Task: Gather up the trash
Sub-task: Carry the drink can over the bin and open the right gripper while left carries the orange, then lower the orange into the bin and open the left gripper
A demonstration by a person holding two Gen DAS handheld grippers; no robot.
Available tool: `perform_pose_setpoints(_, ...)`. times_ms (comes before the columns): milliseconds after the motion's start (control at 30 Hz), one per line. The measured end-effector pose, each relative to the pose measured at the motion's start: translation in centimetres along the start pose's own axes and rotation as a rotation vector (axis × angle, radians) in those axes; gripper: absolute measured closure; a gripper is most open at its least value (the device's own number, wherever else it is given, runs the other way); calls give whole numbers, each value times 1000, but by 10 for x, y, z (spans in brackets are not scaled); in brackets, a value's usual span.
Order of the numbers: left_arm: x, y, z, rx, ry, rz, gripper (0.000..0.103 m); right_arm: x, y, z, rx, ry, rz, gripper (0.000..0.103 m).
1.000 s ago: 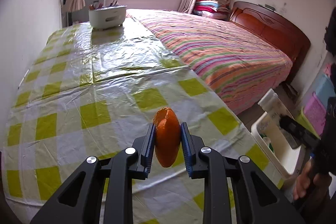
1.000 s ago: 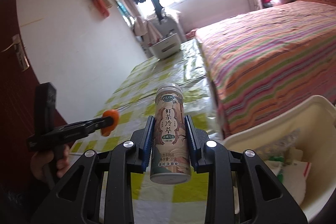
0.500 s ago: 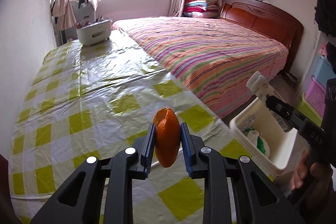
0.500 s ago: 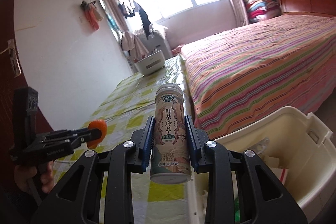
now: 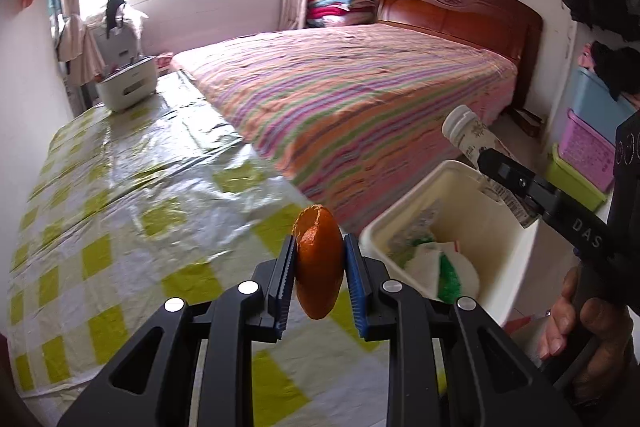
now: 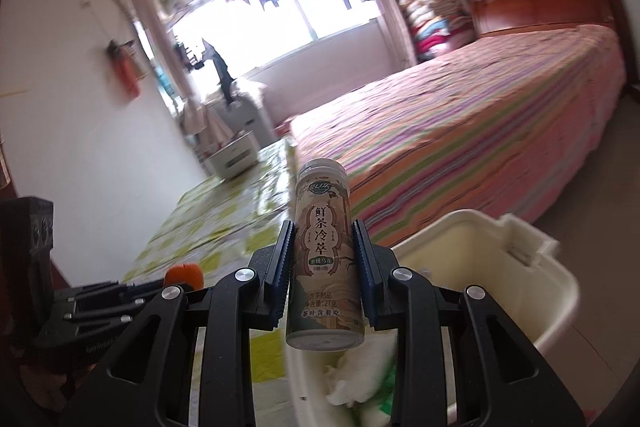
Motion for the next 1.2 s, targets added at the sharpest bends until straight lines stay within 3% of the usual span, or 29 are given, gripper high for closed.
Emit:
perform_pose_setpoints(400,63,17,8,-9,84,-58,79,42,-29,6,96,79,-169,73)
perform_pose_setpoints(733,86,24,5,-19,123,-70,79,26,-21,7,115,111,-163,72)
perform_pose_setpoints(800,88,24,5,-21,125,-69,79,38,-31,6,133,127,-164,65)
perform_pose_setpoints(967,90,24,7,-20,126,-74,79,68,-53,13,188,183,-182,59)
perform_pose_setpoints(1200,99,29,8,-33,131,-85,79,75,-58,7,209,229,-186,54)
Point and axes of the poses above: each gripper's, at about its wrist camera, not at the fingertips, and y roughly the way its jaws point, x to its right, z to its top, the point moved 7 cm from there along y, roughly the way its jaws point
